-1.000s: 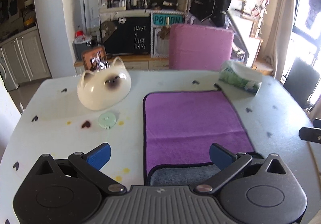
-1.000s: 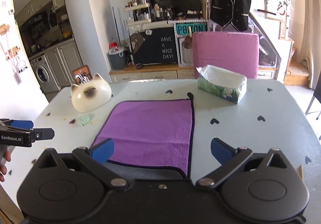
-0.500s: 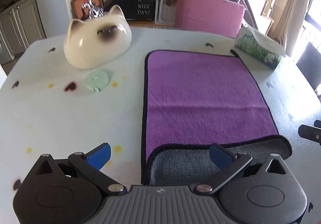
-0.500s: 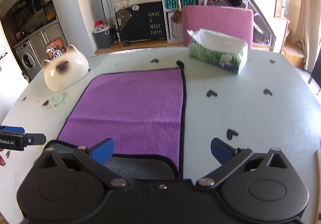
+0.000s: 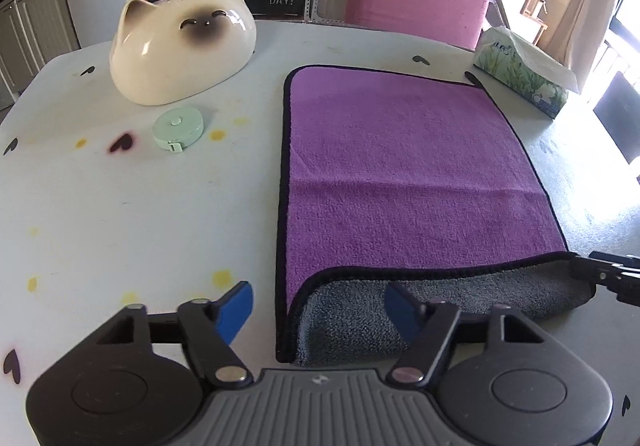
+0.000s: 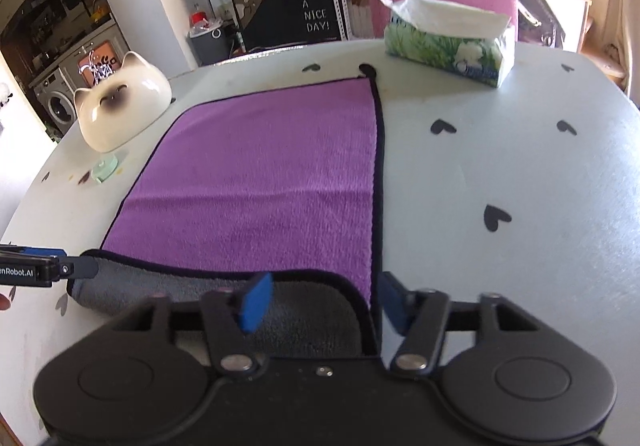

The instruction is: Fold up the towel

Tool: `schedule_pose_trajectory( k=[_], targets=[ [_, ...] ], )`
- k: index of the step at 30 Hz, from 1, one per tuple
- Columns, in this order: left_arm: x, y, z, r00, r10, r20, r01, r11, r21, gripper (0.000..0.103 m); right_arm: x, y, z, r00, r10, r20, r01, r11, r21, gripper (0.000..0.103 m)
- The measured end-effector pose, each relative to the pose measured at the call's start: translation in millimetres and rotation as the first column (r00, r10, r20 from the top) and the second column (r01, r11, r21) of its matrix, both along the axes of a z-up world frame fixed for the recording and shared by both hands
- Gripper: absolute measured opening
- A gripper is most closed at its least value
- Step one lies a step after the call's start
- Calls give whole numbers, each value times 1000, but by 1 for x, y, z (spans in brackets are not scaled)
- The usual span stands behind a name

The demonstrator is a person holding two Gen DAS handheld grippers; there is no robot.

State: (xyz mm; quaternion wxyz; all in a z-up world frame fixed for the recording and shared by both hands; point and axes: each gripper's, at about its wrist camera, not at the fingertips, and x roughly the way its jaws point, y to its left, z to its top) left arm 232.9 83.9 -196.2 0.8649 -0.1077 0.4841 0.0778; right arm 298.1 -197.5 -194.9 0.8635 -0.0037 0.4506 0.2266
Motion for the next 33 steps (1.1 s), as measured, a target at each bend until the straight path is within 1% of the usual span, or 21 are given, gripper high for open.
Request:
schedule_pose_trajectory(
  k=[1, 3, 4, 6, 9, 17, 19, 21, 22, 24, 25, 33],
  targets=[
    [-1, 0, 0, 1000, 0, 2, 0, 1000, -3, 67, 1, 0, -1, 1000, -2, -9, 2, 1000, 0, 53],
    [-2, 0, -1, 1000, -8, 5, 8, 1000, -16, 59, 2, -1, -3, 1000, -3, -16, 3, 1000, 6, 47],
    [-2, 0, -1, 1000, -11, 4, 11, 1000, -22, 57, 2, -1, -4, 1000, 0, -20, 1, 1000, 8, 46],
    [-3, 0, -3, 1000, -18, -2, 18, 999, -31, 48, 2, -2, -4, 1000, 2, -20, -2, 1000, 4, 42],
    [-4, -1, -5, 1000, -22, -8, 22, 999, -40, 40, 1, -2, -4, 1000, 6, -20, -6, 1000, -3, 36],
    [-6, 3, -8, 1000, -22, -20, 21, 998, -55, 25, -1, -5, -8, 1000, 6, -26, -7, 1000, -25, 26],
    [-6, 4, -9, 999, -21, -25, 19, 998, -54, 18, -2, -5, -8, 1000, 6, -28, -7, 1000, -29, 24],
    [-6, 6, -10, 999, -20, -34, 18, 999, -52, 7, -3, -4, -8, 1000, 7, -24, -8, 999, -38, 17],
    [-6, 7, -11, 999, -17, -38, 16, 999, -49, 6, -3, -3, -8, 1000, 5, -22, -6, 999, -44, 15],
    [-6, 8, -12, 999, -15, -40, 14, 999, -45, 5, -3, -2, -7, 1000, 0, -18, -1, 998, -55, 6],
    [-6, 9, -11, 999, -12, -41, 10, 999, -40, 5, -3, -2, -7, 1000, -4, -14, 3, 998, -63, 4],
    [-5, 13, -6, 999, -32, -18, 31, 998, -45, 5, -6, 0, -2, 999, -26, 18, 28, 996, -82, 4]
  ],
)
